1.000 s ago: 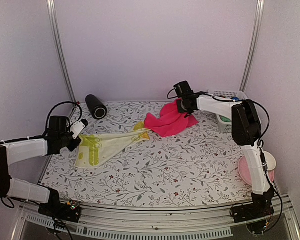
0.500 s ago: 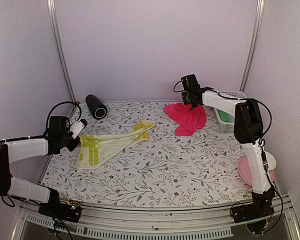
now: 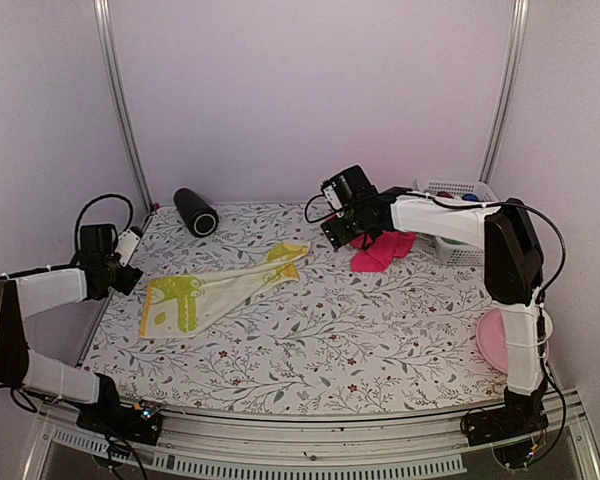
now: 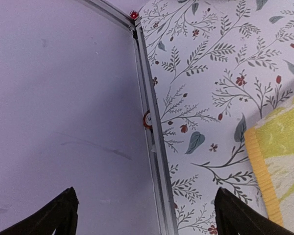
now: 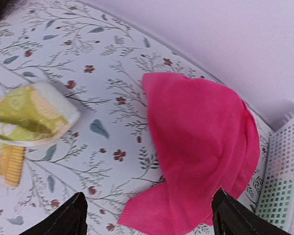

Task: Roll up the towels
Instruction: Move the towel to the corner of the board, then pick up the towel from the center of the board.

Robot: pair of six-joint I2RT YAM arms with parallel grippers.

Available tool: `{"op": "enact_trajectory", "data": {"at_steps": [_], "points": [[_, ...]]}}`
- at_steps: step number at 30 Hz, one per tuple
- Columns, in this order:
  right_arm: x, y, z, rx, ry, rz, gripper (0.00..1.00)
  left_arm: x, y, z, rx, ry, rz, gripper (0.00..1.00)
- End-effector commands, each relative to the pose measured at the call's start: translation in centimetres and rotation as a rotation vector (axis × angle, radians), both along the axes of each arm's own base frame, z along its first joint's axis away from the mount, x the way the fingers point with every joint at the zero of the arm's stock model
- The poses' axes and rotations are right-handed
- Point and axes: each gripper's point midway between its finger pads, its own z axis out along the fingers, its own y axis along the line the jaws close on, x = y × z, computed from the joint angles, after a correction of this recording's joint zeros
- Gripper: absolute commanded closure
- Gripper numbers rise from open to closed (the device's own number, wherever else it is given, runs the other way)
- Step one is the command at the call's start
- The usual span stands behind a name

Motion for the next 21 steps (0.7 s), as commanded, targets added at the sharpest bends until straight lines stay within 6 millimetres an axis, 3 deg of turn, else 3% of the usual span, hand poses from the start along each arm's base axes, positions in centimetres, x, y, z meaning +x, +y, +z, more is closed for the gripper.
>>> {"op": "enact_trajectory", "data": {"at_steps": [1,6,13,17,21], "points": [[-3.2,4.3,0.5,0.099,0.064,0.199,0.12,-0.2,2.0,2.1,0.004,-0.057,0.053,0.03],[-3.9,8.0,0.1,0.294,0.159,0.260,0.16,0.0,1.2,1.1,-0.203,-0.011,0.016,0.03],[-4.8,11.8,-3.0,0.434,0.313,0.322,0.21,-0.8,-3.5,0.5,-0.383,0.065,-0.201,0.03],[-6.5,12.7,-4.7,0.333,0.288,0.432,0.24,-2.6,-5.9,0.3,-0.350,0.079,-0.379,0.03],[-7.6,12.5,-6.8,0.197,0.243,0.510,0.28,-3.5,-6.2,-0.1,-0.293,0.083,-0.434,0.03]]}}
